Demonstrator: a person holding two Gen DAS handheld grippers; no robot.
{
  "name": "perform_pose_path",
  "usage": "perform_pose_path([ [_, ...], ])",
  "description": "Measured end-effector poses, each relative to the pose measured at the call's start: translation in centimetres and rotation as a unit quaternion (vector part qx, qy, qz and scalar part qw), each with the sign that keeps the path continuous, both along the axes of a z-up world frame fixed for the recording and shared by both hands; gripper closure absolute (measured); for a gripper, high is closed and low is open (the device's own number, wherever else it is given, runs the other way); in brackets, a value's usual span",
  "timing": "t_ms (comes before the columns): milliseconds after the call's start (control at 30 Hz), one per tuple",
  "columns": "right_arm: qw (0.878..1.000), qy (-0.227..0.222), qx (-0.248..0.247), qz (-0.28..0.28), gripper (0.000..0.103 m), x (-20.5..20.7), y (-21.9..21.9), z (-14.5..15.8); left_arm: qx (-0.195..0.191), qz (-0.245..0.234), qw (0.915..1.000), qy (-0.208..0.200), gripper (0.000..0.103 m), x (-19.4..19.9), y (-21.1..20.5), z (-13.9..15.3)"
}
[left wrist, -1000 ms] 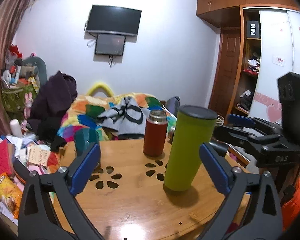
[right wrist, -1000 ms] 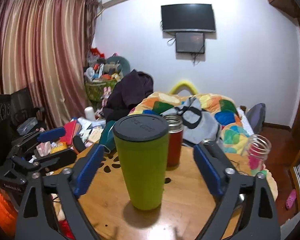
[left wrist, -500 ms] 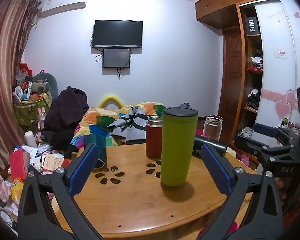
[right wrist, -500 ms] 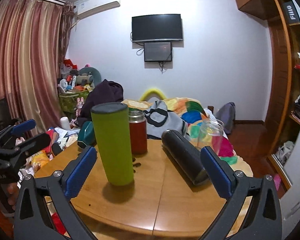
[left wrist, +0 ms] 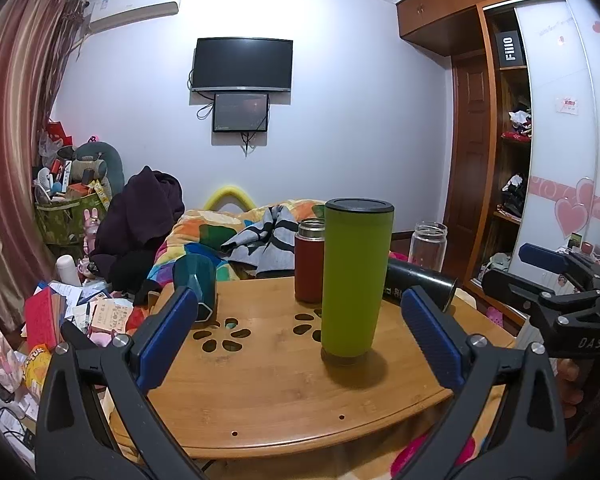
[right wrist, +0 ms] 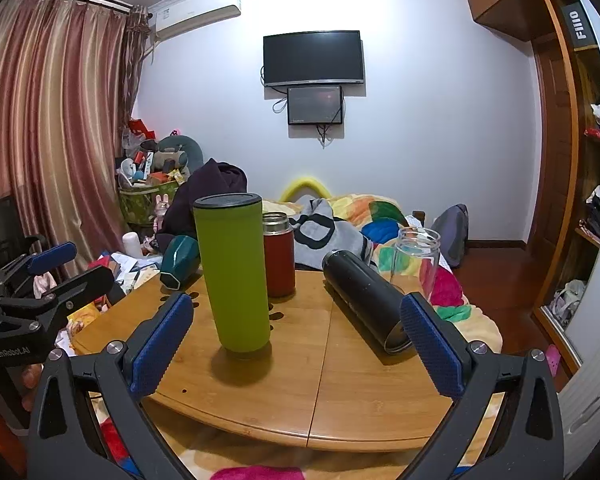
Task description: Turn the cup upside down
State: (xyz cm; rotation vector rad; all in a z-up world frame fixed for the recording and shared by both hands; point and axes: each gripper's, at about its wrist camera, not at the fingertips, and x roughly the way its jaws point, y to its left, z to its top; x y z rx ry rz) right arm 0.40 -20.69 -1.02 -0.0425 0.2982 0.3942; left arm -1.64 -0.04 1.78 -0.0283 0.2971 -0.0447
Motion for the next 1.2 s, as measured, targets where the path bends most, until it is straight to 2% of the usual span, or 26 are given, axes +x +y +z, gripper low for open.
perform_pose_path([
  [1200,1.000,-0.003,0.001,0.001,0.000,0.11,0.26,0.61,-0.017,-0.032,0.9993,0.007,0.000,0.05,0.12,-0.28],
])
